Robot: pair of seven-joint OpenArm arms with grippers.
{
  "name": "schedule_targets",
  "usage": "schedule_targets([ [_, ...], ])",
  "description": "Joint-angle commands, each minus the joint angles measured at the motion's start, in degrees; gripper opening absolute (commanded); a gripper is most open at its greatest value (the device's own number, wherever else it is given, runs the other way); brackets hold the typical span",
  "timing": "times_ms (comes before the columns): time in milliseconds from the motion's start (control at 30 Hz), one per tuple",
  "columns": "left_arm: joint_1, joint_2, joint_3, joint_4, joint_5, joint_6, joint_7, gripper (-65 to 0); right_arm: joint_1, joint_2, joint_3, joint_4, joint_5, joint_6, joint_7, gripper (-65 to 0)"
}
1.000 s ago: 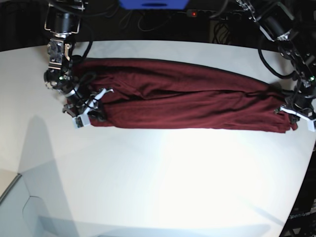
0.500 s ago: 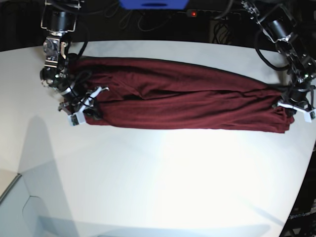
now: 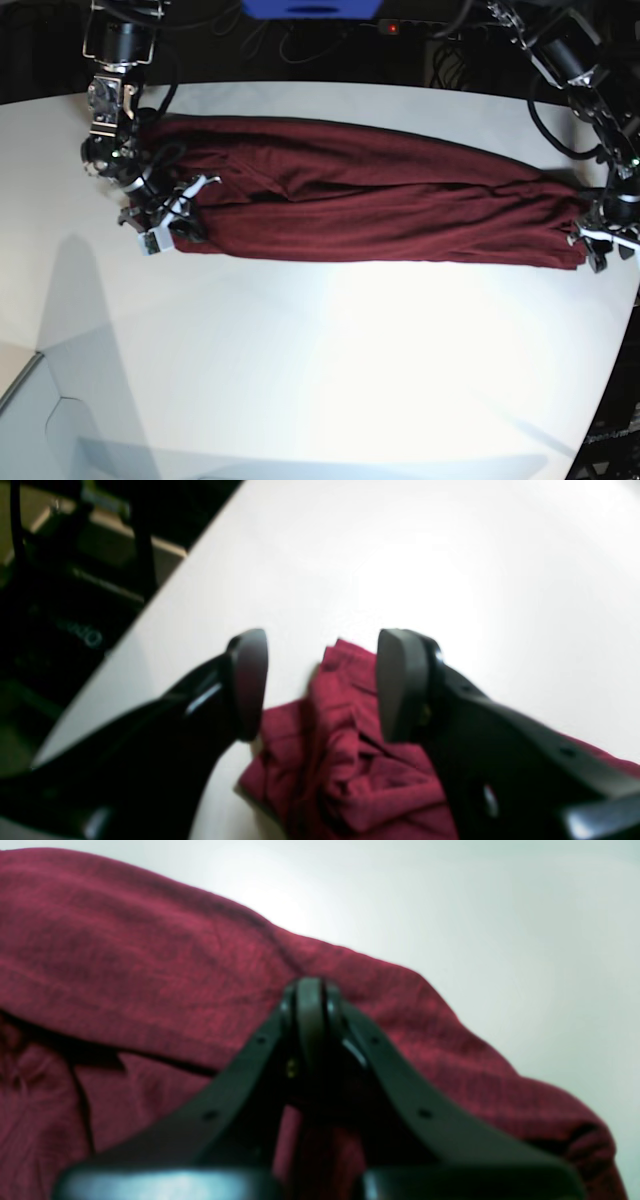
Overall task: Layout the t-shirt on the table in an organized manner, then fold the t-shirt properly
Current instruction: 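Tuck the sleeve with the left gripper onto the strip end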
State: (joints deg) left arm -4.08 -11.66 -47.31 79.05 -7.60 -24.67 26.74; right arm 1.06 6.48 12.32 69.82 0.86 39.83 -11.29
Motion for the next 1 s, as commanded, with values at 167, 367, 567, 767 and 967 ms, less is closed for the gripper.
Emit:
schedule_targets([
  [167,2.19,-2.54,0.14,0.65,-0.62,-0.26,-1.20,-30.8,0.13,0.24,0.12,0.64,-0.82,0.17,-1.24,-65.0],
  [367,1.40,-6.23,1.38,-8.58,-0.62,-7.91,-1.29,-29.7,0.13,0.16,0.12,0.64,-0.82,0.17,-1.24,-65.0],
  [567,0.78,-7.99,1.46,-12.89,-0.62,-9.84,-1.73,-29.4,0.13,0.16,0.12,0.55,-0.82,0.17,-1.24,-65.0],
  [767,-1.51,-8.60,1.55,-18.43,-0.18,-9.84,-2.43,-29.4,0.13,0.16,0.12,0.55,-0.82,0.17,-1.24,-65.0],
  [967,-3.09,-10.01,8.41,-24.76,-0.27,-9.58,-7.45,-29.4,0.04,0.24,0.12,0.55,-0.82,0.17,-1.41,-65.0],
])
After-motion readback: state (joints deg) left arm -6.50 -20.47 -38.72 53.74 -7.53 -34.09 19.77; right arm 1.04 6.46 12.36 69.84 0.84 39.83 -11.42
